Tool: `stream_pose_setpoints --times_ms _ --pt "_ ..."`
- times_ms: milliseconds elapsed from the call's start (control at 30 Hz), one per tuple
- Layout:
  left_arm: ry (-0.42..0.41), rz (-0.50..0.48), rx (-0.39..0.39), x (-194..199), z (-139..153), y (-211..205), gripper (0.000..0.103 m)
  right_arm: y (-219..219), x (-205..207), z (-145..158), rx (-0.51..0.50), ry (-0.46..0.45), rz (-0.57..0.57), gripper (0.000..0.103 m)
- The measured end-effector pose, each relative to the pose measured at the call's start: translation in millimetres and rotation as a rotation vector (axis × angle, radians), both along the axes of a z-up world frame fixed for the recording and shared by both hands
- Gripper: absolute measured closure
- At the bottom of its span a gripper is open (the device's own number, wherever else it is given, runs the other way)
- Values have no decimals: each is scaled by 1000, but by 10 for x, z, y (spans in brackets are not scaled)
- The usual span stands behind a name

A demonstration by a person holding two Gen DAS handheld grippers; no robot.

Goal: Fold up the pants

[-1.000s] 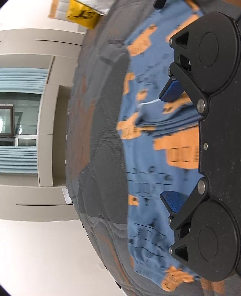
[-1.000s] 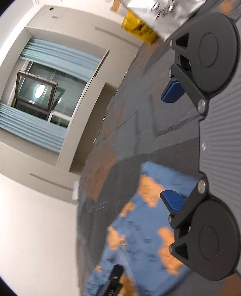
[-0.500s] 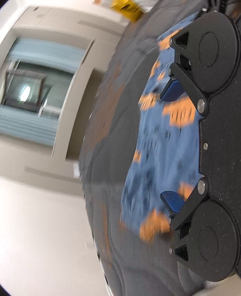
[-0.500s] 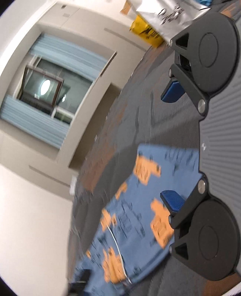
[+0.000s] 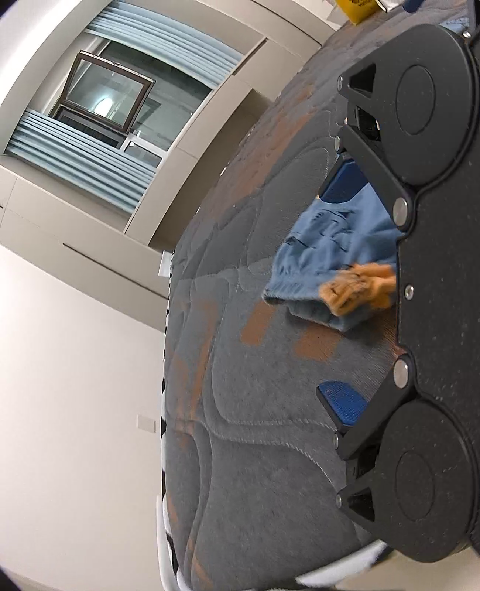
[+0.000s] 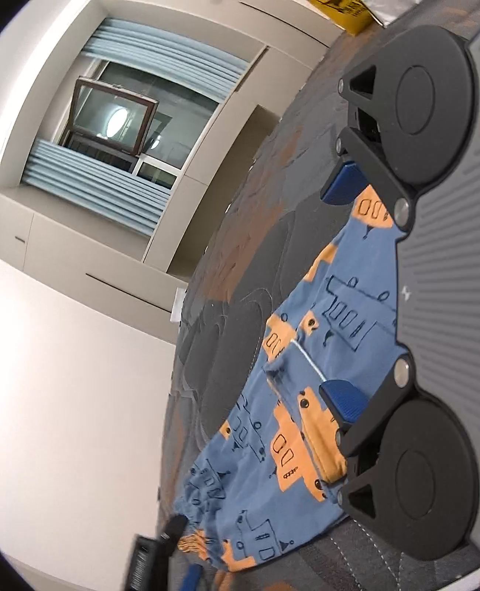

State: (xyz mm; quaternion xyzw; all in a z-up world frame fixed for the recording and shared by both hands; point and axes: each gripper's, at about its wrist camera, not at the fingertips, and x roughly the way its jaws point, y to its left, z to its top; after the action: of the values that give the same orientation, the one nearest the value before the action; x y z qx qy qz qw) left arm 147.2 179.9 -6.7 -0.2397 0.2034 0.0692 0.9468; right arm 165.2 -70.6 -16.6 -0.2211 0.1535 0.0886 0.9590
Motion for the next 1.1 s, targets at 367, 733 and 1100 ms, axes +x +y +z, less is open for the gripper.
stream_pose_setpoints --times_ms 367,733,1100 --pt "-16 -9 -10 50 -68 -21 1 82 121 -107 -42 56 -6 0" --pt "-31 9 -74 -12 -118 -108 7 78 125 -116 -47 53 -6 0" --pt "7 77 -110 24 -105 6 82 50 129 -108 -26 65 -3 0"
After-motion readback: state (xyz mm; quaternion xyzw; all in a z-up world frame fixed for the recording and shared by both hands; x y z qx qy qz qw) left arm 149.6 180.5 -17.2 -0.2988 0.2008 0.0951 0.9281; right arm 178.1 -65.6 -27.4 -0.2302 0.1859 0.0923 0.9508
